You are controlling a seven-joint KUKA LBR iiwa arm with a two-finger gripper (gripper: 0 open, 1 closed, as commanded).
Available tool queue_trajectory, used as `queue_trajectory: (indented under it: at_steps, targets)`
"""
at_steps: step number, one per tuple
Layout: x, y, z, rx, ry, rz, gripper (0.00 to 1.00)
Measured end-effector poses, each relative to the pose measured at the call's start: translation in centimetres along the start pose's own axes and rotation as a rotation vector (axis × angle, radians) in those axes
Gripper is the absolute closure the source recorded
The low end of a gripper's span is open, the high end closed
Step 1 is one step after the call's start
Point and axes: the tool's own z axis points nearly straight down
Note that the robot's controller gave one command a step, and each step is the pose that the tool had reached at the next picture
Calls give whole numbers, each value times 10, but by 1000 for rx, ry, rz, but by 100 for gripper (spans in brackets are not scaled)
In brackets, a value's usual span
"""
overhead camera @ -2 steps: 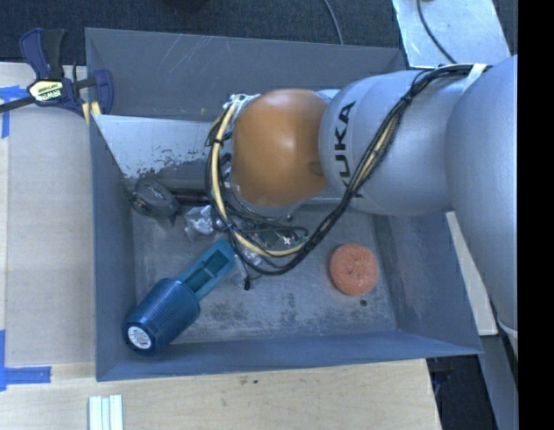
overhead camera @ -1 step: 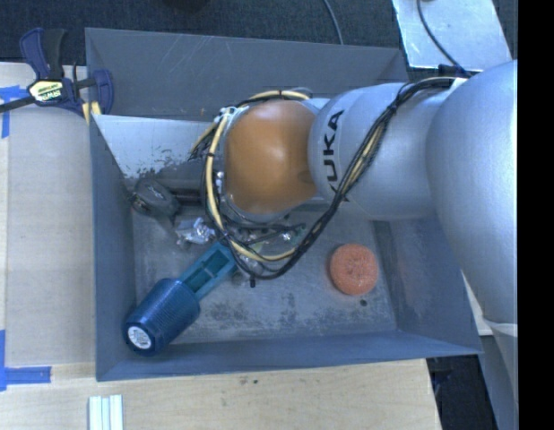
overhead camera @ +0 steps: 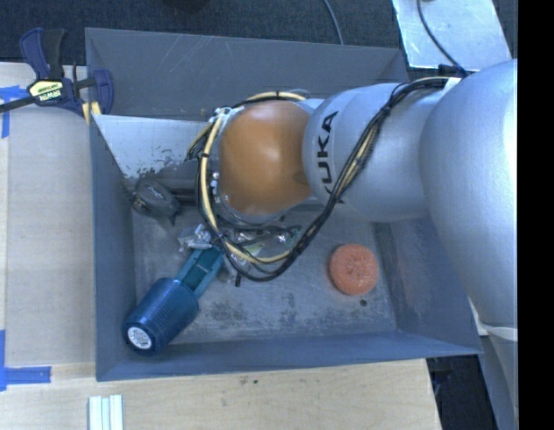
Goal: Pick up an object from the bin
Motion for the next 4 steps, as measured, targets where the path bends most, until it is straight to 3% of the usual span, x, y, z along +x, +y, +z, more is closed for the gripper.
queue_trajectory:
  at_steps: [2,4]
  targets:
    - [1,0,-8,-1,0,3,100]
    - [1,0,-41,-1,0,4,100]
